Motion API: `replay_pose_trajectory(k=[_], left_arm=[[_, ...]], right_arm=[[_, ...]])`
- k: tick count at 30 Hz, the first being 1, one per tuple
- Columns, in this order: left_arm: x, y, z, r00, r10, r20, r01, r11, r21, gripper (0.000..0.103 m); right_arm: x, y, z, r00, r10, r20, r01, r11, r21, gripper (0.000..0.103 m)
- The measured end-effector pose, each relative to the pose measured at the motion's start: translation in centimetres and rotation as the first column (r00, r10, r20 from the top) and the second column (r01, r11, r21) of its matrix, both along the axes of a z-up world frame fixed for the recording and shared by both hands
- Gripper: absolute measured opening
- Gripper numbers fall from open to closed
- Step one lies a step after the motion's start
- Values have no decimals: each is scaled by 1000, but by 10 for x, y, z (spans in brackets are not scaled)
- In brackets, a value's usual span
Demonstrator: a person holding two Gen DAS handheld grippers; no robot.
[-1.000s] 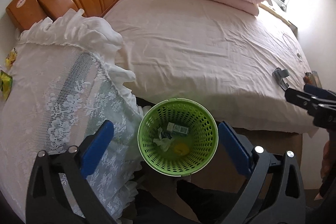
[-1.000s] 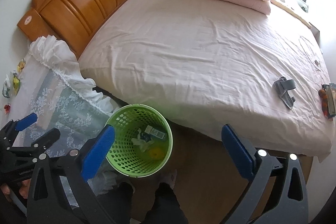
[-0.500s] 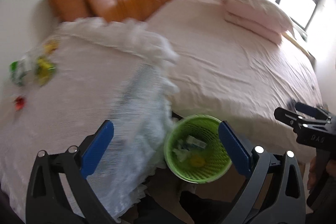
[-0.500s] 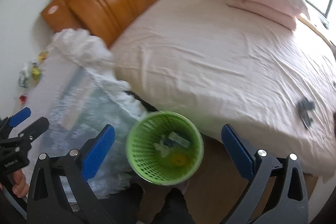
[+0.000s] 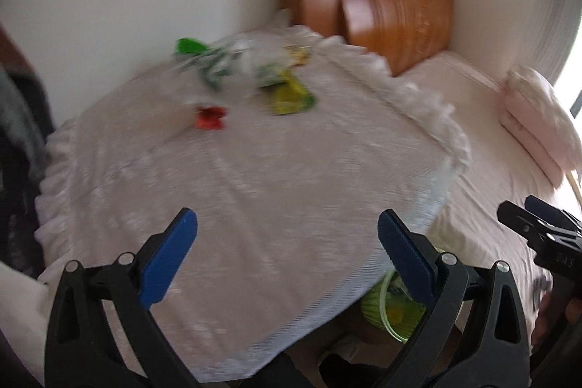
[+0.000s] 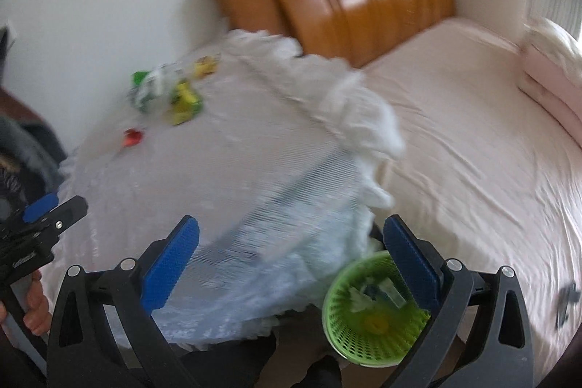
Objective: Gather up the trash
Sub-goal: 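Move the left tool back over the bed toward the green-printed bag, then grasp the green-printed plastic bag with the left tool and lift it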
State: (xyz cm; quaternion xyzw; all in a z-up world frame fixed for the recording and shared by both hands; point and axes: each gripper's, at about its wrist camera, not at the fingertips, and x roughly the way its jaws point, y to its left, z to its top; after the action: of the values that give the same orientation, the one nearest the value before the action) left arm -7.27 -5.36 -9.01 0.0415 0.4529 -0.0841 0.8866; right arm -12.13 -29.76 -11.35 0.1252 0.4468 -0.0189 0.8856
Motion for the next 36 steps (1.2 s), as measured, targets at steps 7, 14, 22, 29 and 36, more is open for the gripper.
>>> replay_pose_trajectory(k=[7,14,22,29,36], left_arm=[[10,34,-4,998,64,-17,-64,998,-14,95],[21,38,-7,999,44,-8,-44,999,-1,95],[98,42,-2,987,-124,106,111,986,125,95],[197,38,-17,930,-351,110,312,911,269,95],[260,25,-48,823,-566,47,498,759,420,94]], right_arm=[[16,33,-2,997,71,-15,-71,997,-17,101],[27,42,-6,996,82,-39,-82,997,-9,101],[47,51,-6,998,34,-56,-34,999,3,101],[86,71,-2,998,-28,-55,29,1000,11,101],[114,87,-15,989,-113,-91,118,992,52,101]])
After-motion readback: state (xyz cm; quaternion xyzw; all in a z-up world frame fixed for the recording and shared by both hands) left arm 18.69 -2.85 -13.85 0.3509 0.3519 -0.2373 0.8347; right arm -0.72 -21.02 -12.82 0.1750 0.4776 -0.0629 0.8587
